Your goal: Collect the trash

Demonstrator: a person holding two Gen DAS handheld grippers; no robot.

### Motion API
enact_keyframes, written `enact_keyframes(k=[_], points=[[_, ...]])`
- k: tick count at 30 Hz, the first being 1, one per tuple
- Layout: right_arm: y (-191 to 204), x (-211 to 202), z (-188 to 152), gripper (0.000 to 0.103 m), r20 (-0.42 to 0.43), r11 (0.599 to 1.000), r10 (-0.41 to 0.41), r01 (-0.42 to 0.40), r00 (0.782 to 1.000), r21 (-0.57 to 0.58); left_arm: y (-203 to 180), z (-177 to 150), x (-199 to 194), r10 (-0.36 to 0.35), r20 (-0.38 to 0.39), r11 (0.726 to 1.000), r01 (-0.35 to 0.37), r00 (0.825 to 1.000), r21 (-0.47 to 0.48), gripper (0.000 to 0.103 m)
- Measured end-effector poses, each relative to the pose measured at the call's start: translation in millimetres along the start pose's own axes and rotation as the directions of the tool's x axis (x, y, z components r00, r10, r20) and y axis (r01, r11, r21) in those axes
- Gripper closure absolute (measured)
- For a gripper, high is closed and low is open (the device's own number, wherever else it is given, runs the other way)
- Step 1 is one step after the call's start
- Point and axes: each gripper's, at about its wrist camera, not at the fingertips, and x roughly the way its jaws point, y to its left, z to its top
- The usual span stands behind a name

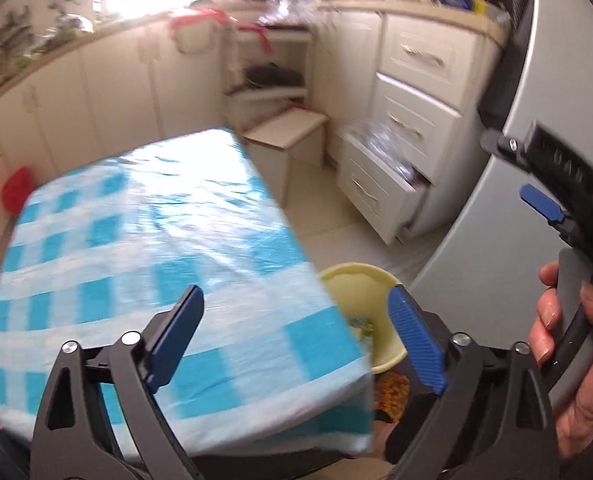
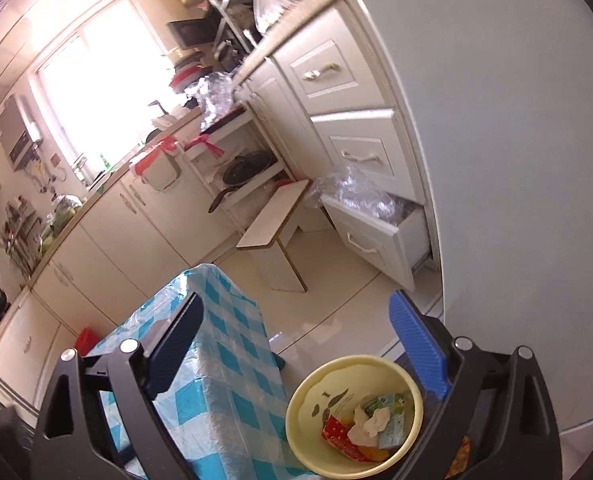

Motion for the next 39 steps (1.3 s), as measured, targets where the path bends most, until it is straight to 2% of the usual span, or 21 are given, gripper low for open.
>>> enact_keyframes(k=[3, 8, 12, 18, 22, 24, 29, 31, 34, 39], points=[[31.2, -27.5, -6.7, 0.009, 0.048, 0.992, -0.010, 0.016, 0.999, -0.122, 35.3, -4.5, -45.6, 0.073, 0.057, 0.997, -0.071, 0.996, -0.037, 0.008], [72.4, -93.9, -43.3, 0.007, 0.101, 0.967, 0.006, 0.020, 0.995, -0.256, 79.3, -19.7, -103.9, 0.117, 0.105, 0.989, -0.106, 0.988, -0.107, 0.008], [92.5, -143.5, -68.2, 0.007, 0.069, 0.958, 0.034, -0.013, 0.997, -0.286, 92.5, -40.3, -141.9, 0.145, 0.132, 0.985, -0.130, 0.981, -0.113, 0.007], [119.1, -189.2, -82.0, 0.007, 0.051, 0.944, 0.098, -0.077, 0.994, -0.320, 107.7, -67.0, -168.7, 0.145, 0.110, 0.981, -0.129, 0.983, -0.143, 0.008], [132.0, -202.7, -93.3, 0.007, 0.054, 0.935, 0.124, -0.099, 0.991, -0.340, 114.8, -76.9, -185.8, 0.139, 0.138, 0.979, -0.115, 0.981, -0.170, 0.007], [137.8, -205.0, -98.4, 0.007, 0.054, 0.929, 0.125, -0.098, 0.991, -0.358, 114.7, -81.9, -199.0, 0.164, 0.183, 0.975, -0.132, 0.969, -0.176, 0.007], [144.3, -209.2, -103.3, 0.007, 0.054, 0.925, 0.140, -0.111, 0.989, -0.364, 111.6, -84.9, -215.1, 0.205, 0.238, 0.972, -0.170, 0.949, -0.160, 0.008], [145.2, -210.2, -104.4, 0.007, 0.060, 0.924, 0.139, -0.108, 0.988, -0.366, 113.4, -84.8, -214.7, 0.196, 0.232, 0.973, -0.160, 0.953, -0.167, 0.007], [143.9, -208.9, -104.4, 0.007, 0.063, 0.926, 0.134, -0.102, 0.989, -0.363, 118.4, -83.5, -205.4, 0.164, 0.179, 0.975, -0.131, 0.970, -0.180, 0.008], [143.1, -209.4, -109.9, 0.007, 0.067, 0.926, 0.132, -0.099, 0.989, -0.363, 131.1, -89.8, -193.0, 0.170, 0.110, 0.964, -0.142, 0.979, -0.226, 0.008]])
